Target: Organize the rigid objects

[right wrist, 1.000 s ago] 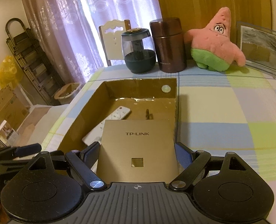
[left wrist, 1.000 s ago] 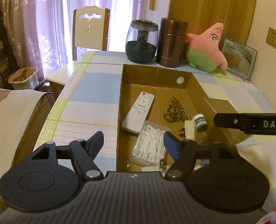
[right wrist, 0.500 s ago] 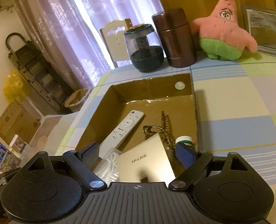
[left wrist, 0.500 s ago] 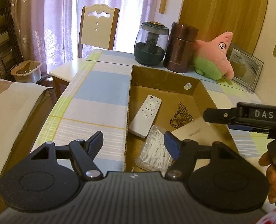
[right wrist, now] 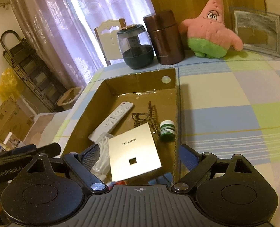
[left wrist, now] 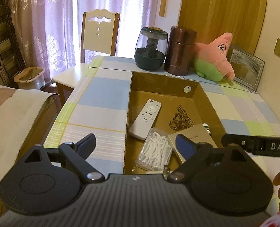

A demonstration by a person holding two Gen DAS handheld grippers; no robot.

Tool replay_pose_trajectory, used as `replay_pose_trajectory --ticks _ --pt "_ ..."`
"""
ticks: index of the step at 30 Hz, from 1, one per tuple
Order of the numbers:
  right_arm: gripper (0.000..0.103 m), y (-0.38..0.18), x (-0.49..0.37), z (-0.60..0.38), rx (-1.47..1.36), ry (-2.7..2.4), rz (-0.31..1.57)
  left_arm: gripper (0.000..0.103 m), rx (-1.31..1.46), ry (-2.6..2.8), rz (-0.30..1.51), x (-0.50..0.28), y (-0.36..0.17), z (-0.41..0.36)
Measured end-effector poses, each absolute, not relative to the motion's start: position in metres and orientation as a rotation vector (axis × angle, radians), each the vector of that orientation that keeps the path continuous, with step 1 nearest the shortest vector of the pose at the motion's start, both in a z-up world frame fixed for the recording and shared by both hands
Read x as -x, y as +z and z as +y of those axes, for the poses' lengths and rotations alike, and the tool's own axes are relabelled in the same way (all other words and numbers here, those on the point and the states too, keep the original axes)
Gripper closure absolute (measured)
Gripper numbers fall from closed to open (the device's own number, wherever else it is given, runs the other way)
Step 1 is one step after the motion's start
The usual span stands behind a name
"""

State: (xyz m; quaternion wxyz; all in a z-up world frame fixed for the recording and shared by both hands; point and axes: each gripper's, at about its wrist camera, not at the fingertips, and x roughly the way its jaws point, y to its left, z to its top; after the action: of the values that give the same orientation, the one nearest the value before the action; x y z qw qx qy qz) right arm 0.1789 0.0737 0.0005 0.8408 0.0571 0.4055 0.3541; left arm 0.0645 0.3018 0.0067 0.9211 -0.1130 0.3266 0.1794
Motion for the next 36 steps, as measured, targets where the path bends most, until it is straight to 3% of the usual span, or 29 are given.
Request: replay_pose_trajectory --ticks 6,36 --pt "0.015 0.018 -0.156 0.055 -0.092 0.724 0.833 0.001 0.203 0.37 0.682 -0.047 0.023 0.282" --pt "0.015 0.054 -0.035 -0.04 0.023 0.712 0.794 0.003 0.186 0.423 0.739 0.071 0.06 0.177"
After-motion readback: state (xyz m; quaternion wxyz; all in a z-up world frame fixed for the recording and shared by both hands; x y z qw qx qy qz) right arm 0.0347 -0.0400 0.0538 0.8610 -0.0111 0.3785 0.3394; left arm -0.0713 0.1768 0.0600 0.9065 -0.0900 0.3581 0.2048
